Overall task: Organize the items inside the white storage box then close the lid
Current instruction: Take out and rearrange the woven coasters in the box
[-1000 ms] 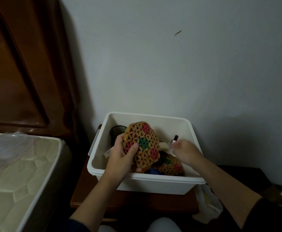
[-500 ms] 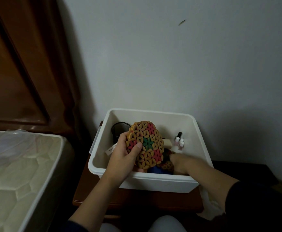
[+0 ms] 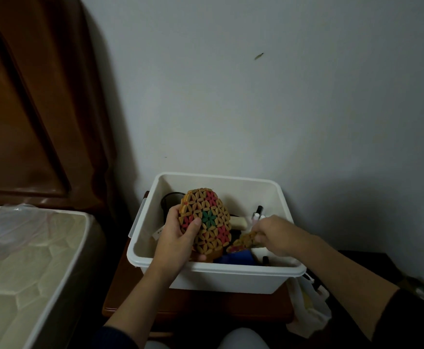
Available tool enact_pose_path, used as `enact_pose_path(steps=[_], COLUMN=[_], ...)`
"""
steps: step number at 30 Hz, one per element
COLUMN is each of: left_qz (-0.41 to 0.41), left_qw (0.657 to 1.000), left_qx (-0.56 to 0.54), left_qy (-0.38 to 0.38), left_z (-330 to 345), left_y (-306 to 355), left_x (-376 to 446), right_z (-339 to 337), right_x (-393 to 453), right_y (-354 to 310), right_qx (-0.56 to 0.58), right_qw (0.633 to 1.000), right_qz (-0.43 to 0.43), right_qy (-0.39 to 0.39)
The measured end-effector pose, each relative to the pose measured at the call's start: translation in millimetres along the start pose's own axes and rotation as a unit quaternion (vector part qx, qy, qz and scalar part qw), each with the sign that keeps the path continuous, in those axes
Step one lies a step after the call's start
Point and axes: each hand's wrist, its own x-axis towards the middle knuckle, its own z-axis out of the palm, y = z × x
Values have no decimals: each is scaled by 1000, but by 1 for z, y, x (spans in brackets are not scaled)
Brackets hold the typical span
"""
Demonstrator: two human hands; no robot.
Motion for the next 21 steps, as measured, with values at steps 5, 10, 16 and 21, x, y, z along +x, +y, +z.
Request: enact_pose_path(steps=[5,10,16,21], left_qz=[-3,3,-16,-29], left_qw=[1000,999,999,996], left_qx=[-12,-15,-36,-66], left_qy=[20,35,-23,-55], left_z=[1,3,0,-5], left_y=[4,7,14,15], left_x=[-2,-5,-8,-6], right_z=[-26,-37,-15,6], right_x=[-17,-30,-26,-10], right_y=[13,23,-2,-34], right_qx=[85,278,629,723], right_qw=[993,933,760,680], right_qz=[-14,2,-61,-73], right_qy=[85,229,152,97])
